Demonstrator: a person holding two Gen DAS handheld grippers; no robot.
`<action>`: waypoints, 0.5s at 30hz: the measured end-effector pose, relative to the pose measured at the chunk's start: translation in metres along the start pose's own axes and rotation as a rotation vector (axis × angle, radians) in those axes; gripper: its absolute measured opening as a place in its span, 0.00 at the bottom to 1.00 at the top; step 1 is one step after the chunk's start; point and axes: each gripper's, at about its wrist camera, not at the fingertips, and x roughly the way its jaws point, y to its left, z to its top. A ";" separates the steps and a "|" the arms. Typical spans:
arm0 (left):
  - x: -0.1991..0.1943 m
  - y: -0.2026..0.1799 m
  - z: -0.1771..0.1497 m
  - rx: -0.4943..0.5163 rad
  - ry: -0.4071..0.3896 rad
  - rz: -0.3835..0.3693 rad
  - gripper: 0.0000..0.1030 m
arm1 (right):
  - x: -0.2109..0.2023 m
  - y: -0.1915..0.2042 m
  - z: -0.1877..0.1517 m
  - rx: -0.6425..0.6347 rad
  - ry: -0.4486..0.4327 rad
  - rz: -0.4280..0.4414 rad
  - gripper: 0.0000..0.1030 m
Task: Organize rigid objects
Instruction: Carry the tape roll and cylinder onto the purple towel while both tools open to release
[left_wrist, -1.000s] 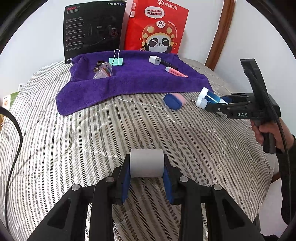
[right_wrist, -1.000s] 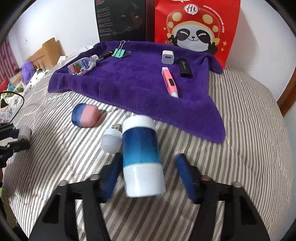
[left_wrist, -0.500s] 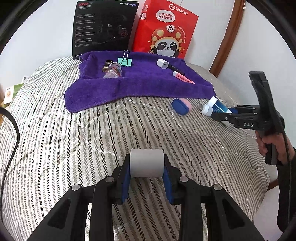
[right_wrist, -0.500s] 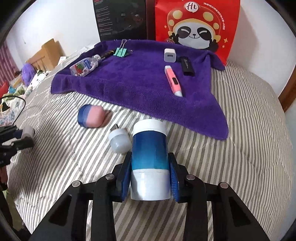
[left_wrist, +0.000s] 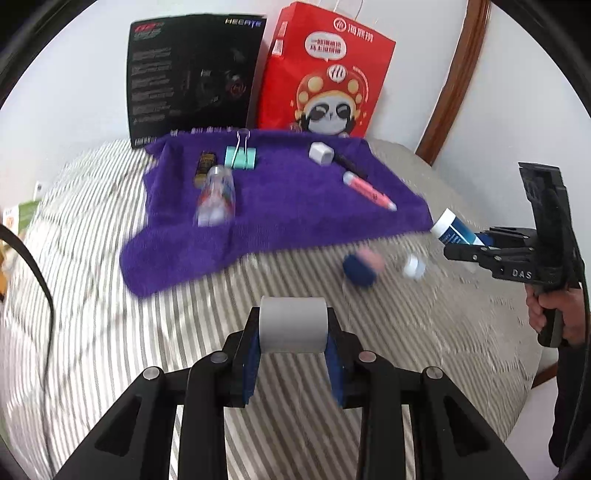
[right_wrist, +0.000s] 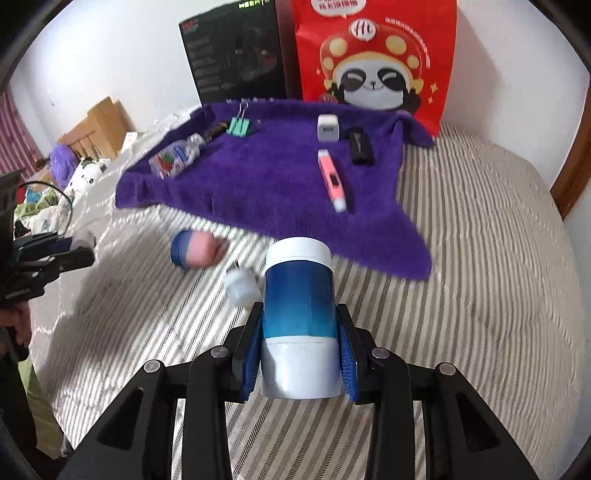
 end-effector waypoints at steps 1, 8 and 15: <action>0.002 0.001 0.009 0.001 -0.003 -0.011 0.29 | -0.001 -0.001 0.006 0.000 -0.006 0.004 0.35; 0.026 0.010 0.074 0.030 -0.012 -0.033 0.29 | 0.004 -0.008 0.066 0.003 -0.056 0.037 0.35; 0.070 0.012 0.112 0.036 0.024 -0.038 0.29 | 0.049 -0.009 0.124 -0.035 -0.029 0.047 0.35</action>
